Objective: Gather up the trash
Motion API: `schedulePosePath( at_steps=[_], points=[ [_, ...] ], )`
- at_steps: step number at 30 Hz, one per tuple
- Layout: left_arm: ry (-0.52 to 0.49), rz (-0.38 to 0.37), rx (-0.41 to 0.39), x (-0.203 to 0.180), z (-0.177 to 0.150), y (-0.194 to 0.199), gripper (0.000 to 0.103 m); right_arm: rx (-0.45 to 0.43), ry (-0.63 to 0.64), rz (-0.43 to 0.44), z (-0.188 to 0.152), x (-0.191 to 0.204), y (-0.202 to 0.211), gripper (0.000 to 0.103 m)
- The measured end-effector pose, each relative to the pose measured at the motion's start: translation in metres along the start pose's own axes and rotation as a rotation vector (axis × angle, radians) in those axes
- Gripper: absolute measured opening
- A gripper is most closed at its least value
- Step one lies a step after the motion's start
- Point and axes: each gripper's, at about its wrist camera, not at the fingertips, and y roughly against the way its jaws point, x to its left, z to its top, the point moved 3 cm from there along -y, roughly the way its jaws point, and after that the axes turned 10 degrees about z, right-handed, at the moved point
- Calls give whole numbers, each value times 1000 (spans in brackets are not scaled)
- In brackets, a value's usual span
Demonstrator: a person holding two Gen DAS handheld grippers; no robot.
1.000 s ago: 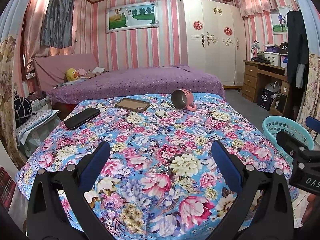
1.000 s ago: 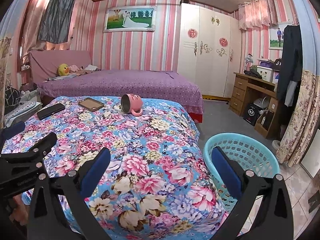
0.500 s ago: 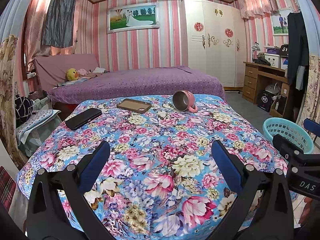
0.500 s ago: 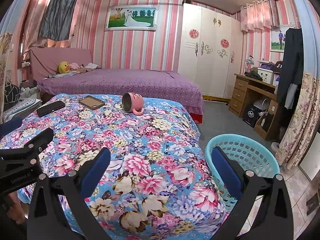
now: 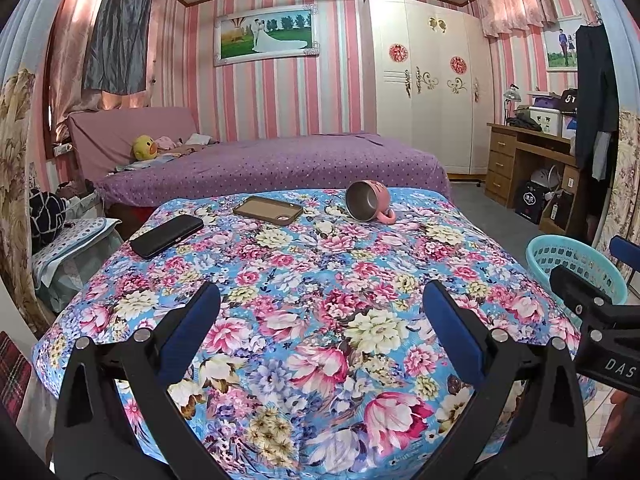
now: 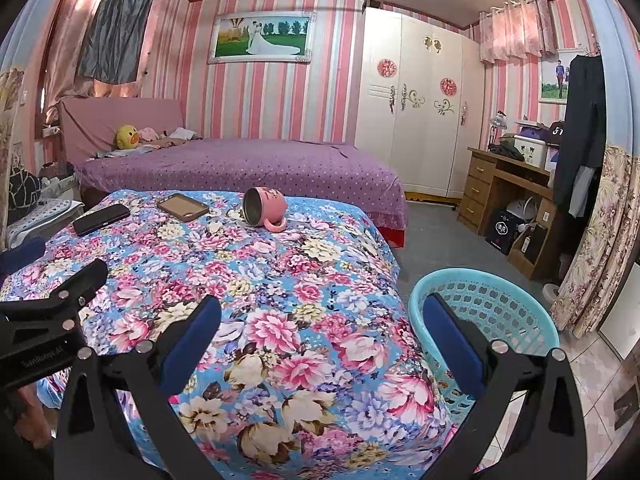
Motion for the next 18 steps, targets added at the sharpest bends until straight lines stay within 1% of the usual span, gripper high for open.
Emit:
schedulePosePath(
  at_steps=[18],
  points=[
    [1, 0, 7, 0, 0, -1, 98, -6, -1, -3, -2, 0, -1, 99]
  ],
)
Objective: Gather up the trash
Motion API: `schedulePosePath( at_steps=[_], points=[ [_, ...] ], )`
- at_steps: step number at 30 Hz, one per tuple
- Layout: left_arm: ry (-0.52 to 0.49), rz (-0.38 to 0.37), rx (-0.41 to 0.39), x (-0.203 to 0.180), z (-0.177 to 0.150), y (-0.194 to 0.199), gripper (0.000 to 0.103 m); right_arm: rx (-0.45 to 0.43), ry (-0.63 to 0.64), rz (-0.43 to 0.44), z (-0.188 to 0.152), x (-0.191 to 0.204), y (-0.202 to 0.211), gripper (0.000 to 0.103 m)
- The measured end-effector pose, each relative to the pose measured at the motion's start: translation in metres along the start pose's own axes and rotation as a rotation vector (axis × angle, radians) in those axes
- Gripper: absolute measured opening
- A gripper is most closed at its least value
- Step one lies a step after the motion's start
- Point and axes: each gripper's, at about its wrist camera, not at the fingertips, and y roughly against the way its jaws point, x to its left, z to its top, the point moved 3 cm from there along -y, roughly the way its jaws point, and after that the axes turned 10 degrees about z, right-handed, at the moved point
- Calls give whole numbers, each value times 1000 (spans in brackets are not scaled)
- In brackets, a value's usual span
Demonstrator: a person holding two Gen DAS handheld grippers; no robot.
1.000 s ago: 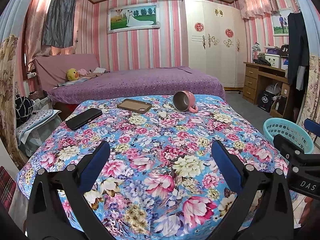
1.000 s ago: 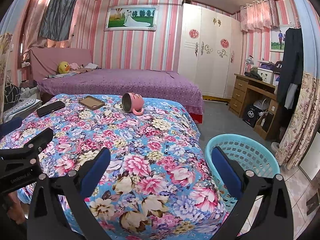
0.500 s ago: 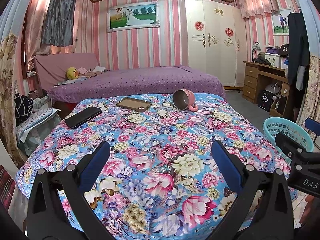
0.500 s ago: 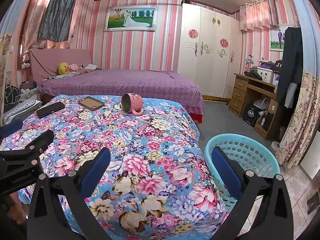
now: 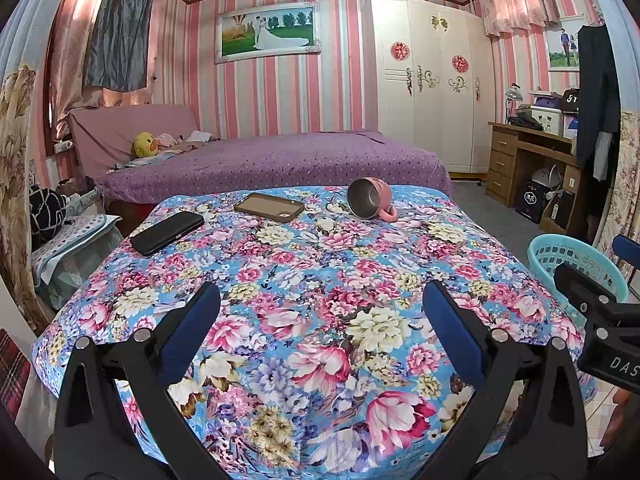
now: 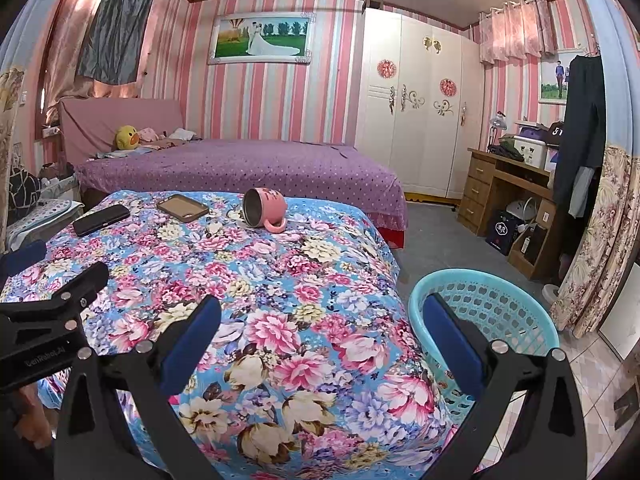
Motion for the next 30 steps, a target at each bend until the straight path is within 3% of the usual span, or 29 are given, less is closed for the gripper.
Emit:
schedulePosePath(
  at_steps=[30],
  points=[
    [8, 15, -4, -4, -2, 0, 98, -6, -5, -2, 0, -1, 3, 99]
  ],
)
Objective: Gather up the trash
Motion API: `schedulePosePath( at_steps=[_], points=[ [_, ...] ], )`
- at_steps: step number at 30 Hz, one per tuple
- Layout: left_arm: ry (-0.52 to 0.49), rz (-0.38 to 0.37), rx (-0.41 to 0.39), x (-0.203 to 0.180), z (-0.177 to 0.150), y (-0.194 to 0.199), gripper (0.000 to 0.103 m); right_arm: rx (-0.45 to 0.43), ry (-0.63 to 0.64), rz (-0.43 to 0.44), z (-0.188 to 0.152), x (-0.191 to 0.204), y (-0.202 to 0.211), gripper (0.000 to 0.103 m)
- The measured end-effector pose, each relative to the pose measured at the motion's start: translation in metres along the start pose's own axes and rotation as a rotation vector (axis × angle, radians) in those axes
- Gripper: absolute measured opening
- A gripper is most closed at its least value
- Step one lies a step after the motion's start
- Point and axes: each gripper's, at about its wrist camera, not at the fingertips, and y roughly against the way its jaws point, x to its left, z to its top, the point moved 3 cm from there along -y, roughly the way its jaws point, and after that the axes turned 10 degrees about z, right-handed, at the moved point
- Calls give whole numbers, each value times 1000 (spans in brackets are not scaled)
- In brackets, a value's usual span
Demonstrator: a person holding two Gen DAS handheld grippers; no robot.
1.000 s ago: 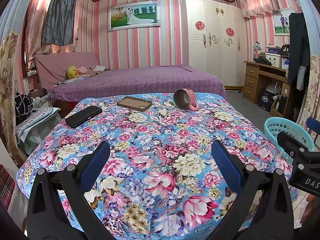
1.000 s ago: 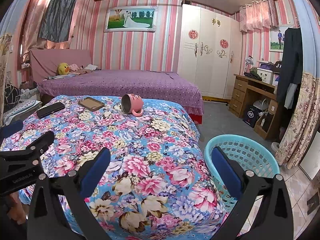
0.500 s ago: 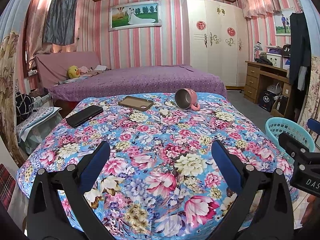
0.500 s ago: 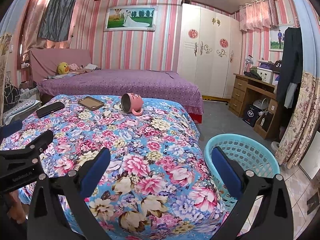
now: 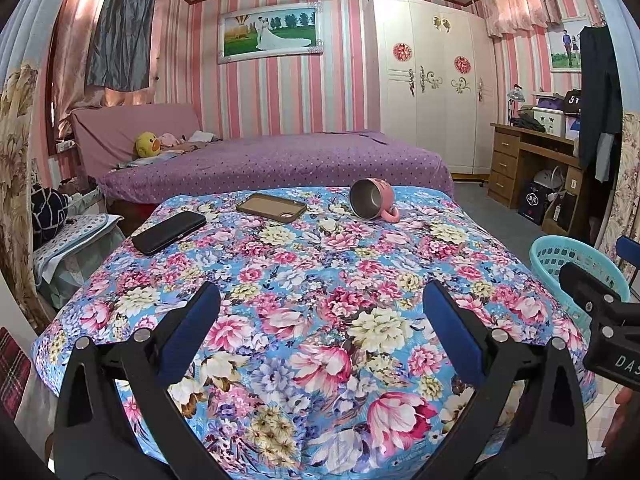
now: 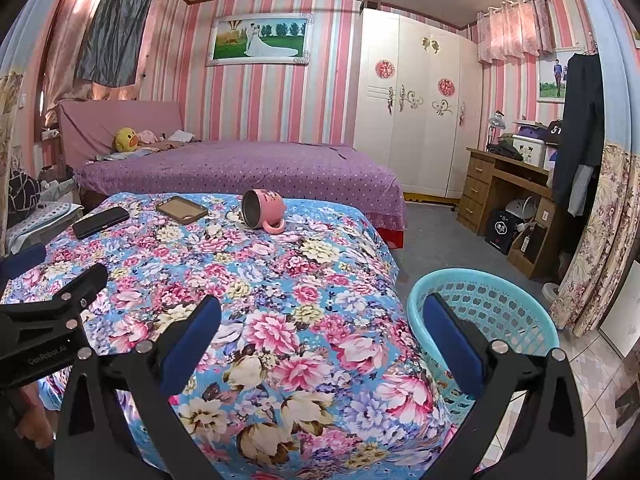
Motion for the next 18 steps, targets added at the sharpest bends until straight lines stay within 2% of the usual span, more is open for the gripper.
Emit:
schedulePosePath(
  at_steps=[18],
  points=[
    [5, 4, 1, -1, -1, 2, 98, -9, 2, -11, 2, -3, 2, 99]
  ],
)
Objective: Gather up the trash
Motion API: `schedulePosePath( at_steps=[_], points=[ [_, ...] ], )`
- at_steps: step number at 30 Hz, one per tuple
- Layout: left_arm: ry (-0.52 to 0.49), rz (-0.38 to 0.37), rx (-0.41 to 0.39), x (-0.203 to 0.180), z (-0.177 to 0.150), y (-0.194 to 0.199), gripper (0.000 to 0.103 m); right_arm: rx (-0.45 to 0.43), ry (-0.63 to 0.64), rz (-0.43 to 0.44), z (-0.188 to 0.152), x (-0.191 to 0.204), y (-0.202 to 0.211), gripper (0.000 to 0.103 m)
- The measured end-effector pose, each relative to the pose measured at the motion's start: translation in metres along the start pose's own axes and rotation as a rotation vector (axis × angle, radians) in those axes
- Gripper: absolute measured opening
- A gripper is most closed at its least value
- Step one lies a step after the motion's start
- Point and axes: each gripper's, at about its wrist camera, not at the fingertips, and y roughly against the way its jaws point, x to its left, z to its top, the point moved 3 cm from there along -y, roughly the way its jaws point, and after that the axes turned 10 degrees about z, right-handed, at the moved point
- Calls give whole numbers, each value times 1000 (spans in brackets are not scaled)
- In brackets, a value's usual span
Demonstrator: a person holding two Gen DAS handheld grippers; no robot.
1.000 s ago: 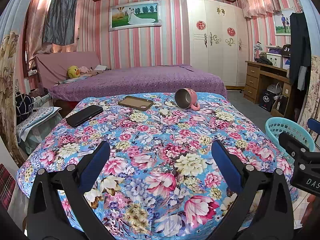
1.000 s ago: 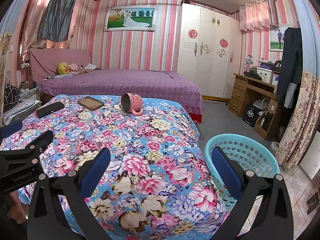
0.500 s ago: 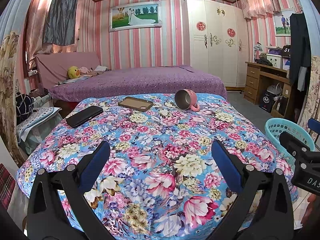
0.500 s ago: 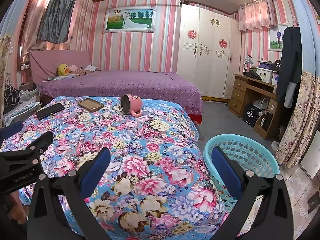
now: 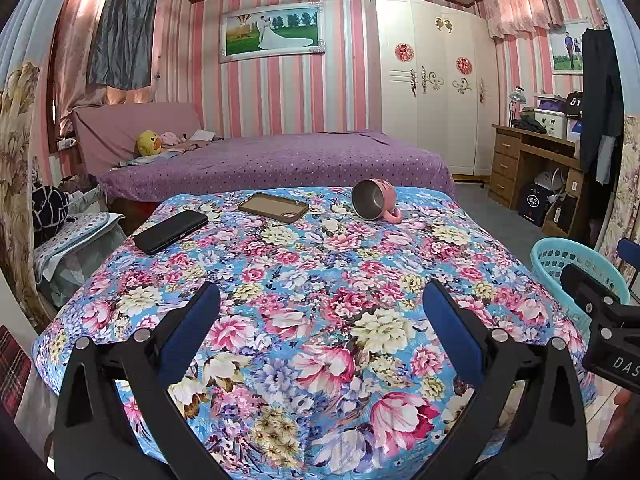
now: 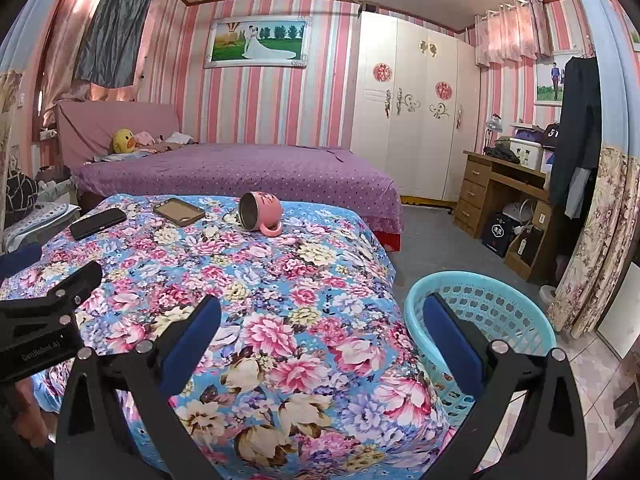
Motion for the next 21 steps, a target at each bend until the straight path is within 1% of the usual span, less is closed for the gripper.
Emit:
schedulePosePath(
  at_steps=[21],
  points=[
    [5, 0, 3, 2, 4, 2, 98, -2, -1, 0, 0, 0, 1, 99]
  ],
)
